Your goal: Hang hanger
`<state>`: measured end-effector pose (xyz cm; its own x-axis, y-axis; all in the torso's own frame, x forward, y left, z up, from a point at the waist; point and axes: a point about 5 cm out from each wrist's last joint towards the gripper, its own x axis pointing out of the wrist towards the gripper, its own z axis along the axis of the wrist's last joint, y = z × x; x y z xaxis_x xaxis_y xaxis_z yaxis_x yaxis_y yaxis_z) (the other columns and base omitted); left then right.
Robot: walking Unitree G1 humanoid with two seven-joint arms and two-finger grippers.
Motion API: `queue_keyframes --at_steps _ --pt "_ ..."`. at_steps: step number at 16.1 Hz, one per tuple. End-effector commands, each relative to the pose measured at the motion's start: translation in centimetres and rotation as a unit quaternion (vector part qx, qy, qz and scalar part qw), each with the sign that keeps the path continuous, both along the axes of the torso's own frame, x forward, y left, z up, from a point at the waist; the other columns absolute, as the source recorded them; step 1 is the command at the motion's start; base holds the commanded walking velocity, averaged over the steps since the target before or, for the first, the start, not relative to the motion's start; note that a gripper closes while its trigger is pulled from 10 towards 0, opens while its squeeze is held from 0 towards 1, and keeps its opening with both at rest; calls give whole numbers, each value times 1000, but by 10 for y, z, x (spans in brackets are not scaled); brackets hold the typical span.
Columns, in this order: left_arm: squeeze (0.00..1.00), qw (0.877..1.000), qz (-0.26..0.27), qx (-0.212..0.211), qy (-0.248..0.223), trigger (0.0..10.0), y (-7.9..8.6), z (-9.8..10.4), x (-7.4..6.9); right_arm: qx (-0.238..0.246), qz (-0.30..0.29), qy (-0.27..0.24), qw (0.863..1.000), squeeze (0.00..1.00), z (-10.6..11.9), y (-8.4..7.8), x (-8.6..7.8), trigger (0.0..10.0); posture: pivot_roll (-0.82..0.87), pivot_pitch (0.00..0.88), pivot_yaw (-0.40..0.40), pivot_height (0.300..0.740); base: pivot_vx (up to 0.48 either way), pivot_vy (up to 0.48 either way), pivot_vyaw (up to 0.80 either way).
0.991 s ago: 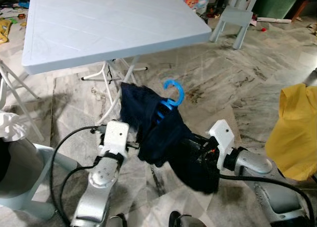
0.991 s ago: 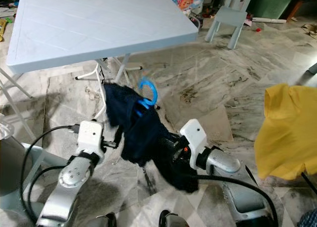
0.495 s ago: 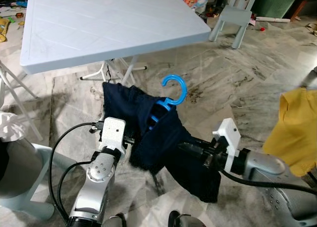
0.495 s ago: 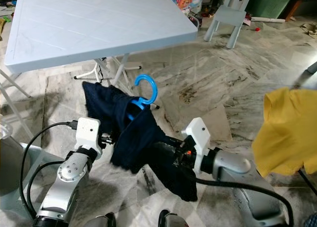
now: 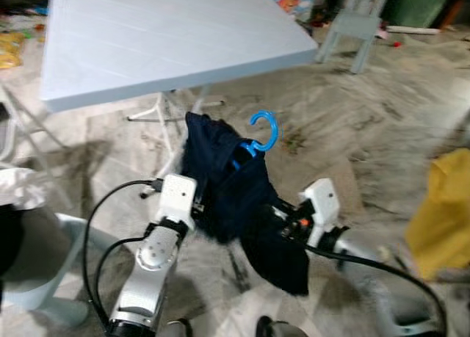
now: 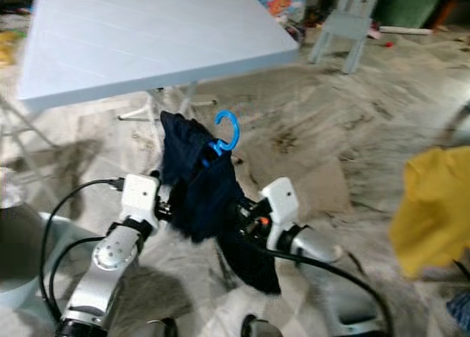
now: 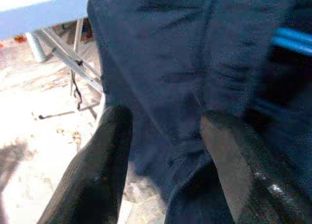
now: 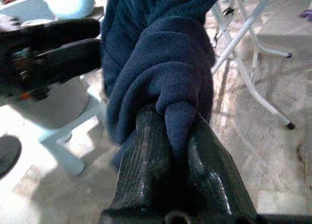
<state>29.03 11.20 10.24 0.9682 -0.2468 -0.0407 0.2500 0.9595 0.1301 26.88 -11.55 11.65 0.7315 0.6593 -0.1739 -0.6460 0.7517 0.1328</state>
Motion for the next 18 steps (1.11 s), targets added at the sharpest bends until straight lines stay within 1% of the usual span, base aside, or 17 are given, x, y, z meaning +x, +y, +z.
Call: queue_keyframes --at_steps 1,3,4,5,6,7,8,9,10,11,12,13,16,17,18 --pt "0 1000 -13 7 -4 0 -3 0 -1 4 -8 -21 1000 0 4 3 2 10000 50 108 -3 740 0 0 0" --pt "0 1000 -15 15 -14 0 -5 4 6 0 -16 -13 1000 0 -6 15 4 10000 61 58 12 740 0 0 0" --pt "0 1000 -9 18 -19 0 -4 5 9 -6 -20 -15 1000 0 -8 17 6 10000 66 39 15 740 0 0 0" --pt "0 999 5 32 -31 0 0 9 15 -10 -30 -22 999 0 -6 15 12 10000 72 22 14 740 0 0 0" --pt "0 999 10 36 -34 0 1 11 17 -11 -35 -25 999 0 -6 15 14 10000 72 22 14 740 0 0 0" --pt "0 998 27 46 -38 0 7 13 21 -12 -42 -29 999 0 -6 13 19 10000 73 22 8 740 0 0 0" --pt "0 997 38 50 -36 0 12 12 23 -12 -41 -31 999 0 -5 12 20 10000 72 25 2 740 0 0 0" --pt "0 996 63 58 -33 0 24 10 25 -22 -41 -38 998 0 -4 5 22 10000 65 37 -9 740 0 0 0" --pt "0 995 70 59 -32 0 27 9 25 -26 -43 -39 998 0 -5 1 22 10000 64 38 -11 740 0 0 0" --pt "0 994 89 63 -27 0 35 5 24 -41 -43 -39 997 0 -6 -9 22 10000 60 49 -19 740 0 0 0" --pt "0 993 95 61 -26 0 36 3 23 -47 -41 -38 997 0 -7 -14 23 10000 58 53 -22 740 0 0 0" --pt "0 993 96 61 -25 0 37 2 22 -45 -24 -38 998 0 -6 -17 21 10000 56 57 -24 740 0 0 0" --pt "0 994 89 57 -27 0 33 3 22 -44 19 -43 998 0 0 -20 17 10000 45 65 -25 740 0 0 0" --pt "0 997 69 31 -29 10000 25 5 22 -40 19 -44 998 0 3 -21 18 10000 44 67 -26 740 0 0 0" --pt "1000 999 23 -11 -34 10000 9 10 18 -38 16 -44 998 0 4 -21 19 10000 42 73 -29 740 0 0 0"
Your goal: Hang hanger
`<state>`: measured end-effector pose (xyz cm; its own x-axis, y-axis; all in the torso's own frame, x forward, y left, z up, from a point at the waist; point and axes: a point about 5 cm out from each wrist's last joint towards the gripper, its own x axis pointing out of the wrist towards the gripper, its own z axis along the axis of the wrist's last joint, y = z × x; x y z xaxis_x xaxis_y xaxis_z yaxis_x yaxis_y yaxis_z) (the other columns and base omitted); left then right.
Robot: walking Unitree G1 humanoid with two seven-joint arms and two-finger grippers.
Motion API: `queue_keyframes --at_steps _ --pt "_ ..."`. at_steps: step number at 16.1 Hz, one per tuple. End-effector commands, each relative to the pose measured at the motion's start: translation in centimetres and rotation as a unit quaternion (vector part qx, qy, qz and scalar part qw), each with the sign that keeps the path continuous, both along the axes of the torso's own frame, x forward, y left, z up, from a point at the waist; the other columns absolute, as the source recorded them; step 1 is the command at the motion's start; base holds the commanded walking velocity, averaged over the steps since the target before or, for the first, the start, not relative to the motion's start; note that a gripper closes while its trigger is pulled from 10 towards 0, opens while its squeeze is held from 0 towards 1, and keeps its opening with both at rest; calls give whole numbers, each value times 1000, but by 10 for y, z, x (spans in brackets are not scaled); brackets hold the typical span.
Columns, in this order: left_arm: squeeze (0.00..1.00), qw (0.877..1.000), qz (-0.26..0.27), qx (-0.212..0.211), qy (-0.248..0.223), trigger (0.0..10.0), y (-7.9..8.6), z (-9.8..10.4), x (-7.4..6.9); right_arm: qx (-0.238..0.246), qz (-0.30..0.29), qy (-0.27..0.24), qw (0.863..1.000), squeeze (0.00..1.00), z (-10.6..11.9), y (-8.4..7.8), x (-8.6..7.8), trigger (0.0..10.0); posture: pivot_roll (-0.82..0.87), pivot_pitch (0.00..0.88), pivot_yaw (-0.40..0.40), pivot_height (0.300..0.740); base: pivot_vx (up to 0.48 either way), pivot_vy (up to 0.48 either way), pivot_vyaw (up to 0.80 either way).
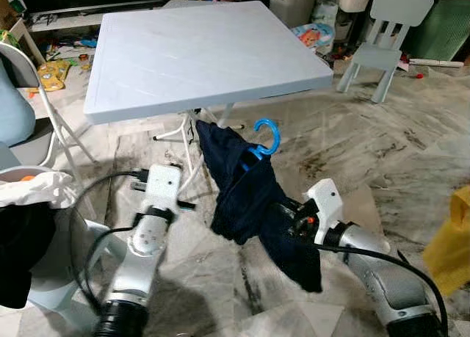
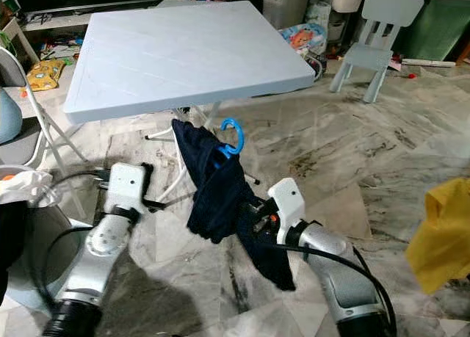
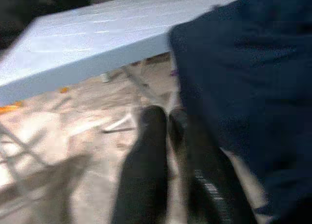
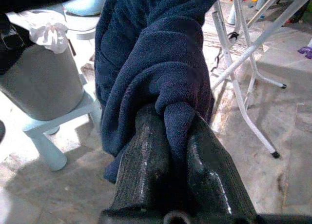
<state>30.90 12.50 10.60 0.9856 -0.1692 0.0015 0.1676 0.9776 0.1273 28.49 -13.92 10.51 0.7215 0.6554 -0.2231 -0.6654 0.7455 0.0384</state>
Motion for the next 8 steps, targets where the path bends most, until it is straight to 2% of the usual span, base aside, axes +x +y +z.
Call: queue_keyframes --at_steps 1,4,6,8 --pt "1000 998 -49 -23 -26 10000 -19 12 -5 15 7 -32 999 0 16 5 3 10000 42 75 -30 740 0 0 0" --pt "1000 995 -85 -42 -34 10000 -36 15 -11 25 -8 -56 998 0 24 11 8 10000 39 81 -33 740 0 0 0" --pt "1000 996 -87 -5 -37 10000 -35 11 -12 35 32 -61 997 0 34 22 3 10000 33 85 -33 740 0 0 0" --pt "1000 997 -71 7 -43 10000 -27 13 -8 37 65 -63 995 0 39 24 -3 10000 30 86 -34 740 0 0 0"
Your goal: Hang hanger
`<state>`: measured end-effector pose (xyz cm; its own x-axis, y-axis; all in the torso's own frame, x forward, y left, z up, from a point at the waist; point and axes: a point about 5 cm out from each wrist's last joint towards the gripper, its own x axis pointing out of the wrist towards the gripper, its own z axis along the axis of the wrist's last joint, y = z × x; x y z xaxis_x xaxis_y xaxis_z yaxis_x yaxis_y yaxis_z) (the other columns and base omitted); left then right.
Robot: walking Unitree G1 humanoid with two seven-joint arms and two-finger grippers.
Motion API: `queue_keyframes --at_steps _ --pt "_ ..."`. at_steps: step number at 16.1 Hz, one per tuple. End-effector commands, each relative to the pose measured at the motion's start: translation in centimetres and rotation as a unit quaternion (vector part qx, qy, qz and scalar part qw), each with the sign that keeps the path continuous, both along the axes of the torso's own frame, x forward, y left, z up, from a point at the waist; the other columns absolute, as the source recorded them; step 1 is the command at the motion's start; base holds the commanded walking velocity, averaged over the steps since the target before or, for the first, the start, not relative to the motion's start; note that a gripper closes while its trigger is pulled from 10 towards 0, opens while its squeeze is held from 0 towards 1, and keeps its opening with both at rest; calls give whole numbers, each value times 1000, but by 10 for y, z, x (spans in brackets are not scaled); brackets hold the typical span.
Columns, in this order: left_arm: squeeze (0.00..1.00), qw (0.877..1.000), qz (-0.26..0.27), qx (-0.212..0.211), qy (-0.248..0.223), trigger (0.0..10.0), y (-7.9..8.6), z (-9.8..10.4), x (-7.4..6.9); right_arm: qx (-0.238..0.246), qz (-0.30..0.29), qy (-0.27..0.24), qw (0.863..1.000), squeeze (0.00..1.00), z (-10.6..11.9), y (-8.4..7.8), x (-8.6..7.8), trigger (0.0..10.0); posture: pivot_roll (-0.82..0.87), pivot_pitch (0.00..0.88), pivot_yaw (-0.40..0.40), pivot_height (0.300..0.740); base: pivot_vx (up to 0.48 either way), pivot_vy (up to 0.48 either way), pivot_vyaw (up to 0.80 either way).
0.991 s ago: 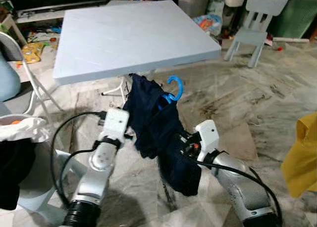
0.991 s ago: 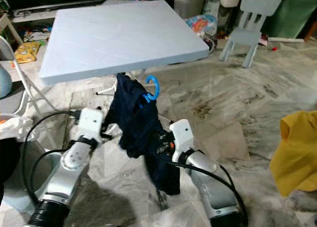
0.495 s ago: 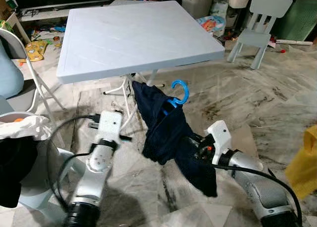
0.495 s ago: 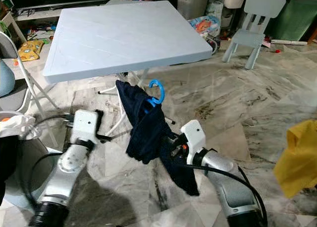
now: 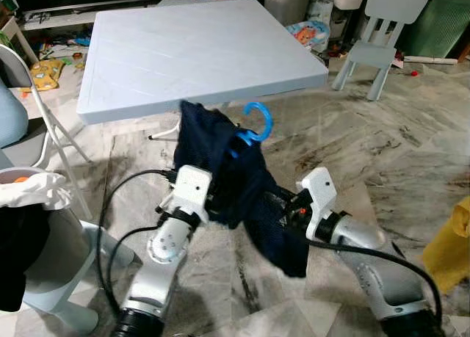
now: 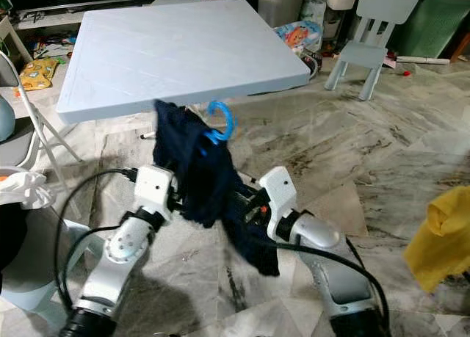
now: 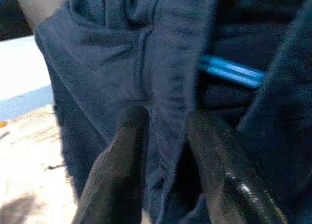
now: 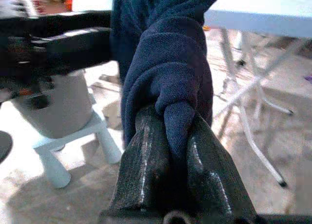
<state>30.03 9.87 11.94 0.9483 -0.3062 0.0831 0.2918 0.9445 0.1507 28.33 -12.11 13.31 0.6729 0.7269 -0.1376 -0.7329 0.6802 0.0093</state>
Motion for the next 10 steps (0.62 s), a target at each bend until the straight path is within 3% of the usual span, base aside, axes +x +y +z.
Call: queue_keyframes --at_steps 1,6,9,10 --pt "1000 1000 12 4 -6 10000 6 3 5 17 37 -18 999 0 14 5 -5 10000 26 86 -34 740 0 0 0" --pt "1000 999 13 18 -25 10000 9 11 11 6 41 -3 999 0 8 1 -9 10000 16 90 -30 740 0 0 0" --pt "957 999 29 43 -13 10000 13 5 16 13 99 19 995 0 7 8 -25 10000 9 91 -26 740 0 0 0" --pt "0 998 37 52 -1 10000 17 1 18 17 119 27 992 0 8 7 -29 10000 7 96 -25 740 0 0 0"
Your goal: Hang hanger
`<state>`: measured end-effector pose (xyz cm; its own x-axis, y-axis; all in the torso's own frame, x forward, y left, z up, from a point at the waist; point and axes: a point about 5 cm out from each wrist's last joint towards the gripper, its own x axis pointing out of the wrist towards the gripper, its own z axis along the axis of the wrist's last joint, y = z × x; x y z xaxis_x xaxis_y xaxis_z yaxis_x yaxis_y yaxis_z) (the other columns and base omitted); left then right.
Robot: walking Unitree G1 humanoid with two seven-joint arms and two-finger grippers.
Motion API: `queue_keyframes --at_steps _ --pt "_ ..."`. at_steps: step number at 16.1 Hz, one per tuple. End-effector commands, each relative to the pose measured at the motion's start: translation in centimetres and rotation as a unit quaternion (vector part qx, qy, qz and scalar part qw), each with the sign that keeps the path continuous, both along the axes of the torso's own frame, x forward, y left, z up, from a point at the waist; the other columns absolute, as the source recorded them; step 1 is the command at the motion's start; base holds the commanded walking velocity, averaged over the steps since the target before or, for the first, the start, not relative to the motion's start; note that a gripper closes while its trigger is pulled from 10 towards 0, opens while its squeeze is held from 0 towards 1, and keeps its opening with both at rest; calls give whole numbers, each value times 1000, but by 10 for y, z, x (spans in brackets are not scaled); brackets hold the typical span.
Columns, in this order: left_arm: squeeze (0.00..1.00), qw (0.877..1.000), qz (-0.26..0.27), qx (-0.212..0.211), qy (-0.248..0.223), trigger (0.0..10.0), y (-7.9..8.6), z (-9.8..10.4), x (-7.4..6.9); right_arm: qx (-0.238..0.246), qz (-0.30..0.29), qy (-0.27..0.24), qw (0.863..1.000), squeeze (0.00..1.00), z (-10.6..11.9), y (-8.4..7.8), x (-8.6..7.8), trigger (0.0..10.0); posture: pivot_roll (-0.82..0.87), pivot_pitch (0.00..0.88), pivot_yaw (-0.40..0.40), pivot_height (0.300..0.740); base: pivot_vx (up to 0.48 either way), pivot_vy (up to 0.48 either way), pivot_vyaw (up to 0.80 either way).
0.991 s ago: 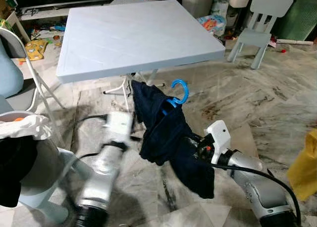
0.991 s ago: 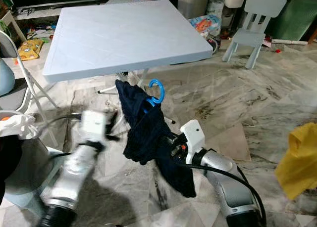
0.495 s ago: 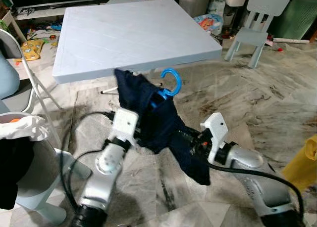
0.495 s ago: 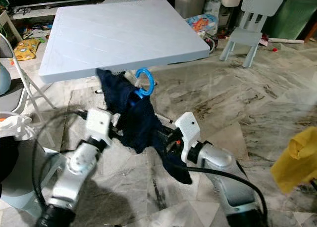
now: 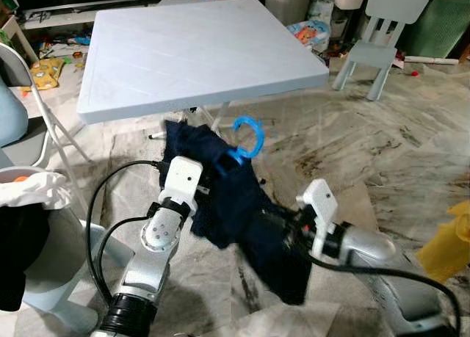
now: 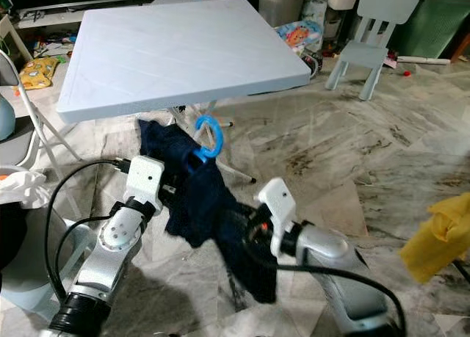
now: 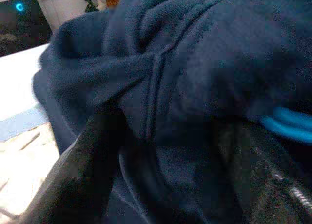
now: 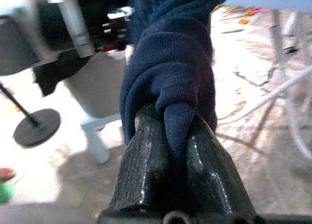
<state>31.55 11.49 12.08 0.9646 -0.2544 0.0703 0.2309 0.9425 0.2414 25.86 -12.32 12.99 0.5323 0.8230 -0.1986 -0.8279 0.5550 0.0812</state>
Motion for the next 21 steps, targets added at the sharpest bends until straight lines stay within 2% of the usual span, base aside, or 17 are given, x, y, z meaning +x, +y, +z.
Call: queue_keyframes --at_steps 1,2,3,5,7,9,15,18,19,21 --pt "0 1000 11 10 7 10000 4 -2 3 24 42 -18 999 0 13 7 -6 10000 7 96 -25 740 0 0 0" --pt "0 1000 11 10 7 10000 4 -2 2 24 41 -18 999 0 13 7 -6 10000 7 96 -25 740 0 0 0" --pt "0 1000 14 12 13 0 7 -5 2 18 22 -23 999 0 13 3 0 10000 2 99 -26 740 0 0 0" --pt "0 1000 16 10 13 0 6 -6 3 9 8 -26 1000 0 12 2 3 10000 9 96 -26 740 0 0 0" --pt "0 1000 10 2 9 0 3 -3 3 -20 -34 -37 999 0 7 -1 13 10000 16 98 -25 740 0 0 0" --pt "0 1000 10 0 14 0 2 -5 2 -20 -62 -44 997 0 8 0 21 10000 21 110 -21 740 0 0 0" --pt "0 999 24 -10 24 0 6 -10 3 -18 -39 -45 998 0 6 6 14 10000 11 109 -31 740 0 0 0" --pt "0 999 46 -7 9 0 14 -3 5 -34 -56 -41 997 0 3 -6 18 10000 11 116 -30 740 0 0 0" --pt "0 998 55 -11 6 0 18 -2 4 -54 -85 -41 994 0 -2 -13 22 10000 11 119 -30 740 0 0 0" --pt "0 999 53 -12 6 0 18 -2 3 -79 -135 -52 986 0 -6 -17 31 10000 9 121 -31 740 0 0 0"
